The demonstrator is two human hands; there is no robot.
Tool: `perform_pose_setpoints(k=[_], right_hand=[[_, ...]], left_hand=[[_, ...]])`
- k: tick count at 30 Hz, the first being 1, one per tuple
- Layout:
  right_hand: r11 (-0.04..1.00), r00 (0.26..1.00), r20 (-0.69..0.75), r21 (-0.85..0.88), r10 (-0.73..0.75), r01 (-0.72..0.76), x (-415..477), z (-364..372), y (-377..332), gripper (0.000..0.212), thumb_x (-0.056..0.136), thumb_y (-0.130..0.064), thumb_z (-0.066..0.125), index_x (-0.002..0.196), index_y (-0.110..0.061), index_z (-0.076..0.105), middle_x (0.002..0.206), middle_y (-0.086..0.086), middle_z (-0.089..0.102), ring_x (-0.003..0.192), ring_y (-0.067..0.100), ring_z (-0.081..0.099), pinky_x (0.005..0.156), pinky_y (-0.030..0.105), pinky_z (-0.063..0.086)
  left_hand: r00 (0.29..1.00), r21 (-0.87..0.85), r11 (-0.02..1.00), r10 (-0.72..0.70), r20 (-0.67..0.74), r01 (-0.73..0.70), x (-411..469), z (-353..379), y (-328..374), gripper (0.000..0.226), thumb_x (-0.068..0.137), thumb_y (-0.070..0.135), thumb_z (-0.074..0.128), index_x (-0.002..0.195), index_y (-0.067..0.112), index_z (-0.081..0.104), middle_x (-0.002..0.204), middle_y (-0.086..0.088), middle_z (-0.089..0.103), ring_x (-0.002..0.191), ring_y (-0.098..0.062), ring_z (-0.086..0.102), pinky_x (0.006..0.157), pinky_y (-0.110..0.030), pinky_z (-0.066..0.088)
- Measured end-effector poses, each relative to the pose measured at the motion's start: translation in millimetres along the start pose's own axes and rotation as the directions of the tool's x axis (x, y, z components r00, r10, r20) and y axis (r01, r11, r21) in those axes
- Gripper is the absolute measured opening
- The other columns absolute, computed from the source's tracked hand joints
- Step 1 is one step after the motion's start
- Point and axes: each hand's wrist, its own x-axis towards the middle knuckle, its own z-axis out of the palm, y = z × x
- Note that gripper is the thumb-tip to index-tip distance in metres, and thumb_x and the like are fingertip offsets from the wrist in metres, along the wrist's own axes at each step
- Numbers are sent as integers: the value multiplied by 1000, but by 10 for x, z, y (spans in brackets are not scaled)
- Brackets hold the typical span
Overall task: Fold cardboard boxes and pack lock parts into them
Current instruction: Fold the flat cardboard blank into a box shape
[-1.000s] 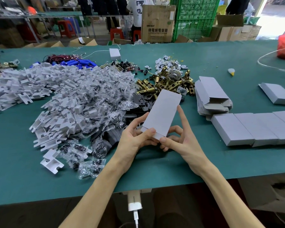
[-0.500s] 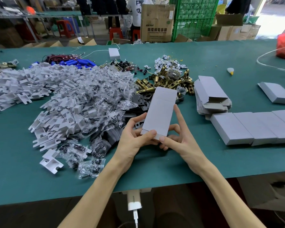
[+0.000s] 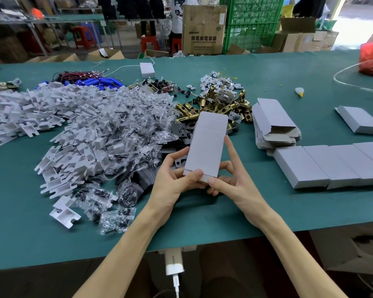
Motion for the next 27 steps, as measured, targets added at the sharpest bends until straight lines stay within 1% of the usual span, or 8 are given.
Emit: perform_pose_setpoints(k=[4,8,14,18,20,23,25,27], right_hand=[[1000,1000,11,-1,2,-2,3,-1,3,100,87,-22,74,157,-55,11,113,11,60,78,33,68,77,31,57],[1000,1000,11,3,-1,1,-3,-3,2,98,87,-22,74,156,-57,14,112,7,62,76,30,68,76,30,57],[1000,1000,-11,-6,-2,2,-11,-4,13,91,91,-20,74,156,-56,21,110,7,63,74,33,68,76,35,59],[1000,1000,-19,-26,-14,14,-14,-7,17,83,95,-19,68,157,-50,22,108,6,65,73,34,69,77,37,60],[999,1000,-17,-40,-15,14,-16,-7,20,82,97,-16,66,158,-49,21,109,7,64,74,36,69,77,37,60],[995,1000,-11,-98,-29,28,-23,11,16,78,101,-15,61,158,-50,20,111,11,61,75,44,68,76,36,60],[990,999,-6,-136,-32,31,-26,25,7,73,103,-16,58,157,-51,24,114,18,56,74,46,65,75,36,61],[989,1000,-2,-143,-26,25,-33,25,0,65,103,-18,58,155,-47,33,116,22,53,69,43,64,73,33,60]], left_hand=[[1000,-10,1000,4,-3,-4,-9,5,6,70,83,15,84,142,19,47,112,-25,76,93,-41,76,85,-41,63],[1000,-1,1000,7,-2,-7,-12,10,13,68,84,15,84,141,19,47,112,-25,76,95,-44,75,87,-43,63],[1000,16,1000,19,-11,-19,-11,7,5,70,80,23,85,139,19,48,110,-26,76,94,-51,73,90,-51,62],[998,43,998,53,-33,-51,-21,32,-1,72,77,29,86,137,15,49,106,-24,77,92,-43,76,82,-45,64],[995,61,995,87,-43,-84,-23,52,-12,66,81,25,85,136,14,49,107,-21,77,93,-38,77,77,-40,64],[992,75,990,119,-42,-116,-23,62,-23,57,88,16,80,135,15,49,111,-18,78,94,-36,77,76,-37,64],[991,86,989,123,-48,-119,-25,70,-24,55,89,15,80,134,17,49,114,-14,77,95,-35,77,76,-36,64],[990,87,989,125,-61,-120,-31,77,-25,55,87,16,82,132,17,51,119,-10,75,102,-35,75,75,-36,63]])
